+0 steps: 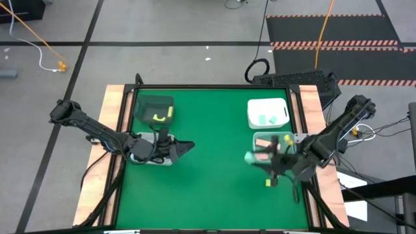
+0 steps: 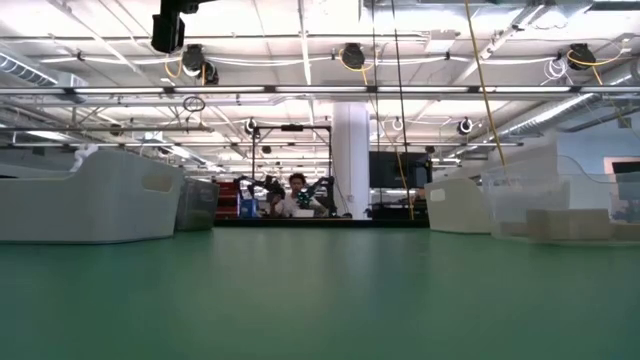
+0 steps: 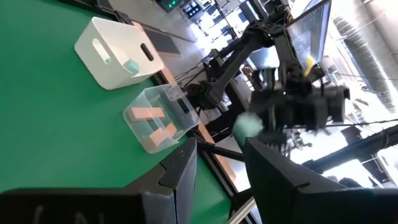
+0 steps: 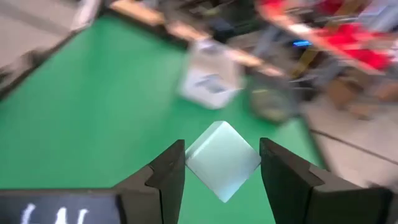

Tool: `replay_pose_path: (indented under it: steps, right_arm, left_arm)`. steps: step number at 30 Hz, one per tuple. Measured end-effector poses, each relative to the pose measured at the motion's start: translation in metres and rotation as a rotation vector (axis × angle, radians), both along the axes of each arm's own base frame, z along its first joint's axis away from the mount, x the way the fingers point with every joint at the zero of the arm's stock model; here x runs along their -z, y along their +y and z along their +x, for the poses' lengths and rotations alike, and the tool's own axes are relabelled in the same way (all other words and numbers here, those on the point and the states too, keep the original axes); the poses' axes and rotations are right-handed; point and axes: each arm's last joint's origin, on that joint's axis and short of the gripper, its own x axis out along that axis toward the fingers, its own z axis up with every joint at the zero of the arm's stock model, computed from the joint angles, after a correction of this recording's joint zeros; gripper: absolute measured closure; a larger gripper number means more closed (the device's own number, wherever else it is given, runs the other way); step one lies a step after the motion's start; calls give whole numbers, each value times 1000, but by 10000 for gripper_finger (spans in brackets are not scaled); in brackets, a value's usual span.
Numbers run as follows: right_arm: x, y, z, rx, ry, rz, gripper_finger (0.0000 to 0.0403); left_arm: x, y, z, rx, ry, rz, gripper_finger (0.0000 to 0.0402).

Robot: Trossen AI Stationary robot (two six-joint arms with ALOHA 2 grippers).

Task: Sort & place blocks by color
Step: Put the white square block into the white bin

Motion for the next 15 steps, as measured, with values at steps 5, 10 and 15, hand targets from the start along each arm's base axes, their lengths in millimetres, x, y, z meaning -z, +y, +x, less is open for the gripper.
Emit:
replay_pose_path:
  steps: [5, 10, 15]
  right_arm:
    - [-18, -17, -13, 223, -151, -8, 239]
    - [-26, -27, -20, 390, -238, -30, 239]
    - [-28, -32, -24, 553, -292, -100, 239]
  left_arm:
    - [0, 0, 0, 5, 9, 43, 266]
    - [-1, 0, 0, 15, 20, 139, 266]
    - [-6, 0, 1, 24, 4, 260, 266]
